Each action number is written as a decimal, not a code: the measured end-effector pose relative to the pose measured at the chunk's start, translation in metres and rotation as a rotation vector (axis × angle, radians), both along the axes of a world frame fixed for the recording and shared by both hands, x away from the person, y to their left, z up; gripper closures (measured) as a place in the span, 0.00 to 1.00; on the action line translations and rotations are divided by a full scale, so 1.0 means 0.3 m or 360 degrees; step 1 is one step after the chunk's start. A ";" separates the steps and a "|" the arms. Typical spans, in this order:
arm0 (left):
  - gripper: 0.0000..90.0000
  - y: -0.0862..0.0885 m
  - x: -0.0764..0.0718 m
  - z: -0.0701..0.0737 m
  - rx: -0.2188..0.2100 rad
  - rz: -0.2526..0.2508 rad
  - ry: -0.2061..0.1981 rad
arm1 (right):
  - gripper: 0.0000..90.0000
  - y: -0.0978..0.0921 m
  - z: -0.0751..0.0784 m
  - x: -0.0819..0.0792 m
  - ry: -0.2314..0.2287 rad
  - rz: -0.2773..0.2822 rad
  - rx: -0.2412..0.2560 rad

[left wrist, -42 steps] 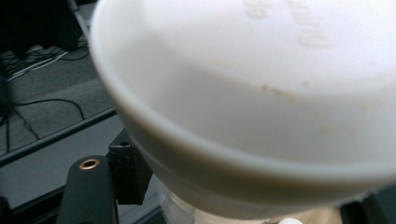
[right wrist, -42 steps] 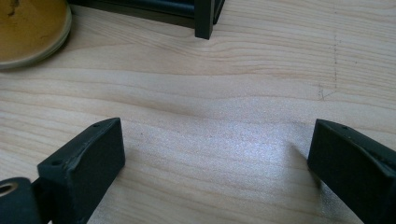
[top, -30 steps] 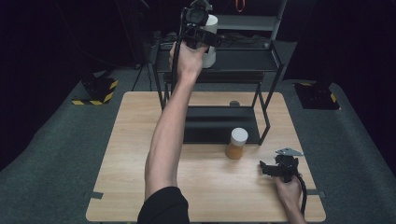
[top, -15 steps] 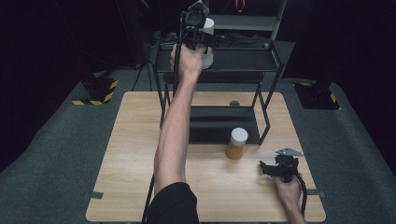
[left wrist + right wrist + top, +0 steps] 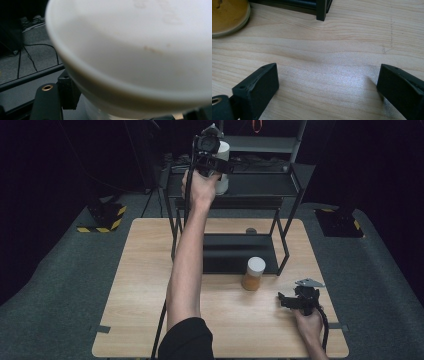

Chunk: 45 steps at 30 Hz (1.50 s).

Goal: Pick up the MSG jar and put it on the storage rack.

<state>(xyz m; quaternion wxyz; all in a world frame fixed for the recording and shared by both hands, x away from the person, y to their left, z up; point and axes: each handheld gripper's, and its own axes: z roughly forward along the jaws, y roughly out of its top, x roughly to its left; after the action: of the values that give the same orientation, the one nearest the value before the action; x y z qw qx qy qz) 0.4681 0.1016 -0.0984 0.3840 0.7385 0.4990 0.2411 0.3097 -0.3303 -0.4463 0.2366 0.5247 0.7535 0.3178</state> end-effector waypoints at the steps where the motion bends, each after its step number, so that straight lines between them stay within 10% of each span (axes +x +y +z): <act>1: 0.35 0.001 -0.001 0.000 -0.0003 0.0001 0.0000 | 0.03 0.000 0.000 0.000 0.0000 -0.0001 0.0000; 14: 0.06 0.017 -0.059 -0.027 -0.0007 0.0000 -0.0102 | 0.03 0.001 0.000 0.001 0.0003 -0.0004 0.0002; 45: 0.02 0.104 -0.282 -0.114 0.0040 -0.0146 -0.0160 | 0.03 0.004 0.001 0.002 0.0005 -0.0010 0.0003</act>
<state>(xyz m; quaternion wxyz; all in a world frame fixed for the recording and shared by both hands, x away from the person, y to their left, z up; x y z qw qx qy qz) 0.3835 0.1327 -0.1327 0.4099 0.7523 0.4418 0.2662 0.3102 -0.3291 -0.4461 0.2360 0.5278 0.7519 0.3169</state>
